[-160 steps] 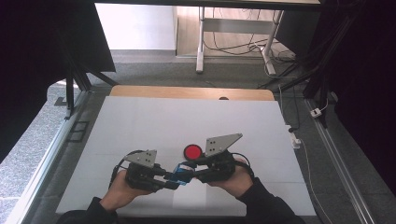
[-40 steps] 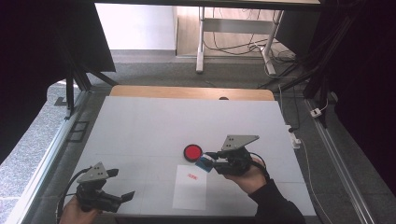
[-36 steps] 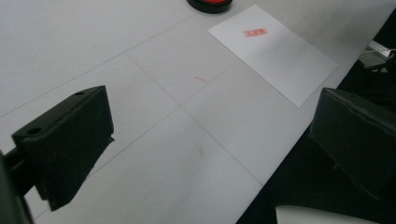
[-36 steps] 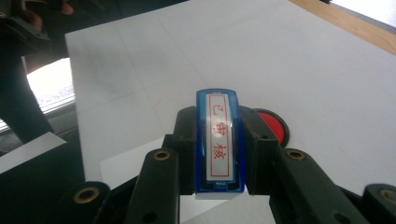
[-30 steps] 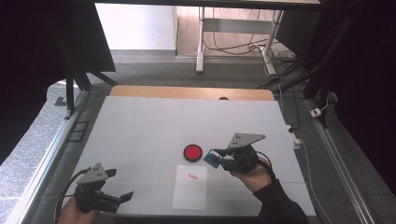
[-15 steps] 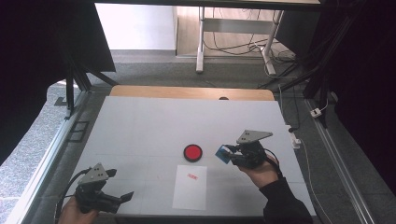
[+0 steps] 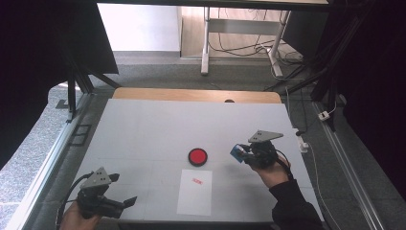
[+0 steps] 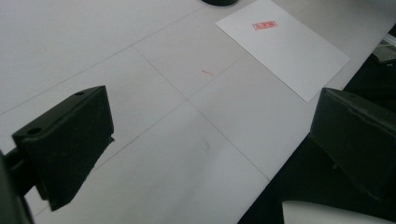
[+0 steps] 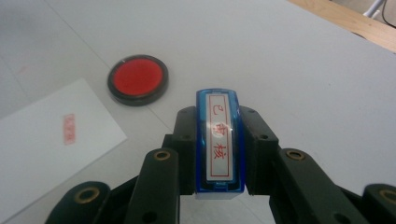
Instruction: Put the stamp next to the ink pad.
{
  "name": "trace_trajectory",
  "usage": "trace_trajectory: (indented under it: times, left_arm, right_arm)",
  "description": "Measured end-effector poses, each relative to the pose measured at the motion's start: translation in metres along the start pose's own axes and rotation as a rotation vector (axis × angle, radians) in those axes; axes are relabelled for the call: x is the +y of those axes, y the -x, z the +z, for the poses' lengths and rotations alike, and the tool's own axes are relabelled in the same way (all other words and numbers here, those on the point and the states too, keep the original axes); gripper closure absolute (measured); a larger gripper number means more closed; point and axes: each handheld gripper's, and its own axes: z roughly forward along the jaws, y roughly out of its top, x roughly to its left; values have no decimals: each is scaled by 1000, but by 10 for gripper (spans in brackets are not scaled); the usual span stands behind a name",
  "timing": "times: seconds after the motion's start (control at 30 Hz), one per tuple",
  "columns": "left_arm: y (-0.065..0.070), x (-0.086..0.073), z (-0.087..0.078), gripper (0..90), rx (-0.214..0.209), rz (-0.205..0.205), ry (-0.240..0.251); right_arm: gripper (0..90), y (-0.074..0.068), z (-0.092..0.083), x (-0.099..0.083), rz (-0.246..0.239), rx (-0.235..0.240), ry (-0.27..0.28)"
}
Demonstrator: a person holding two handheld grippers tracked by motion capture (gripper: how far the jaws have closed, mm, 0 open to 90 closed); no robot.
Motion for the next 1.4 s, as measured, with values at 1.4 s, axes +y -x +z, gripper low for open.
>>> trace_trajectory:
  times: [1.4]
  left_arm:
    - [1,1,3,4,2,5,-24]
  right_arm:
    - [649,14,36,-22,12,-8,-130]
